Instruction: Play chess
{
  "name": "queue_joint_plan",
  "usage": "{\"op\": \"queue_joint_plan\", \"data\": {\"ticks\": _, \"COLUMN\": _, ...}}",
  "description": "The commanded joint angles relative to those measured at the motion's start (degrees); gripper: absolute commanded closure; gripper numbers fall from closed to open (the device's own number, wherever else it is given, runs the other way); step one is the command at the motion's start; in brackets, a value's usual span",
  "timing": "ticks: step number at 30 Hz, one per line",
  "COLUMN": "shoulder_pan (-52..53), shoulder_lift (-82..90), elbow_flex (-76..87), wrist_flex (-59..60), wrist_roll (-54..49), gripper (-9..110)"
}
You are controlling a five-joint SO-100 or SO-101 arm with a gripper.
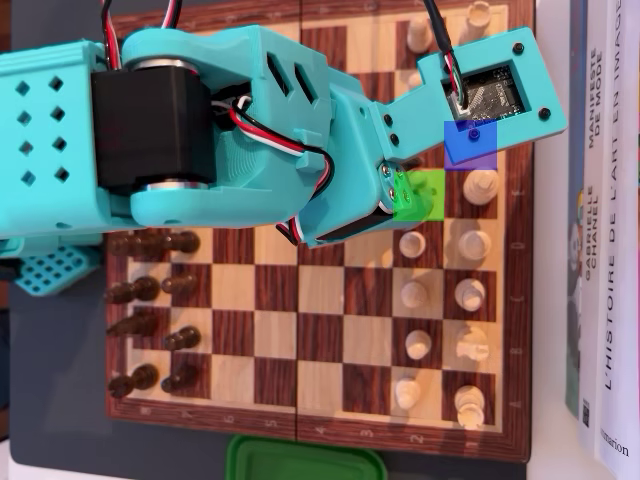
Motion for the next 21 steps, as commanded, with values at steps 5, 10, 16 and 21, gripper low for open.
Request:
{"op": "queue_joint_plan", "data": {"ticks": 5, "shoulder_pan": 0.7, "shoulder_lift": 3.69, "elbow_flex": -0.7, "wrist_flex": -0.09, "wrist_roll": 0.35, "gripper": 89}}
{"op": "queue_joint_plan", "data": {"ticks": 10, "shoulder_pan": 0.62, "shoulder_lift": 6.06, "elbow_flex": -0.09, "wrist_flex": 0.0, "wrist_roll": 0.35, "gripper": 89}}
{"op": "queue_joint_plan", "data": {"ticks": 16, "shoulder_pan": 0.53, "shoulder_lift": 11.78, "elbow_flex": 4.22, "wrist_flex": -0.09, "wrist_roll": 0.35, "gripper": 89}}
{"op": "queue_joint_plan", "data": {"ticks": 21, "shoulder_pan": 0.26, "shoulder_lift": 15.38, "elbow_flex": 5.89, "wrist_flex": -0.09, "wrist_roll": 0.35, "gripper": 89}}
